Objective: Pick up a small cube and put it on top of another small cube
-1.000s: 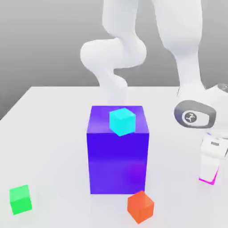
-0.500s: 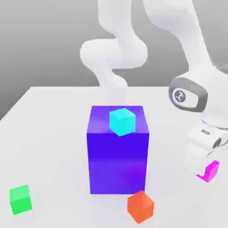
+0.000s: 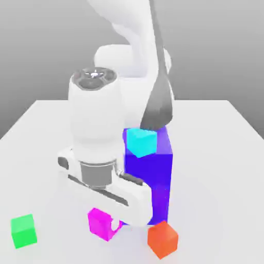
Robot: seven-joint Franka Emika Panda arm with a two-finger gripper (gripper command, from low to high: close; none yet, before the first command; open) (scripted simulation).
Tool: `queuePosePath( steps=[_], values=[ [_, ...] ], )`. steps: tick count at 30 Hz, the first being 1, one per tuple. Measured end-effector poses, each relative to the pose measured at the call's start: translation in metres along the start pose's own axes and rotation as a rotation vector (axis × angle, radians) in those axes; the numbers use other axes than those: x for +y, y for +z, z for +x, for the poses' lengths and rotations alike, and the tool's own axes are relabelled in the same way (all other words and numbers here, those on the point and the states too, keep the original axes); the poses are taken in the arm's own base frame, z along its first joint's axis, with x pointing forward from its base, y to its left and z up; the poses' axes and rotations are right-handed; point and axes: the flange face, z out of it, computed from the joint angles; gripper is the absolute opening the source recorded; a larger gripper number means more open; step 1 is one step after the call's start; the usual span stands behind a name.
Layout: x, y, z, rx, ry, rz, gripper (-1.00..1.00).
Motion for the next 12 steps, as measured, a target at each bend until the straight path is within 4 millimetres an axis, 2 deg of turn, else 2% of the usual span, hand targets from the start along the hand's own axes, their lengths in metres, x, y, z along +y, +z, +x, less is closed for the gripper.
queuePosePath(
  steps=[3, 5, 6, 7, 12],
  values=[
    [0.022, 0.004, 0.068, 0.004, 0.258, -0.007, -1.00],
    [0.038, 0.028, 0.114, 0.007, 0.432, -0.015, -1.00],
    [0.045, 0.044, 0.129, 0.008, 0.487, -0.018, -1.00],
    [0.049, 0.057, 0.135, 0.010, 0.515, -0.020, 1.00],
    [0.049, 0.057, 0.135, 0.010, 0.515, -0.020, 1.00]
  ],
)
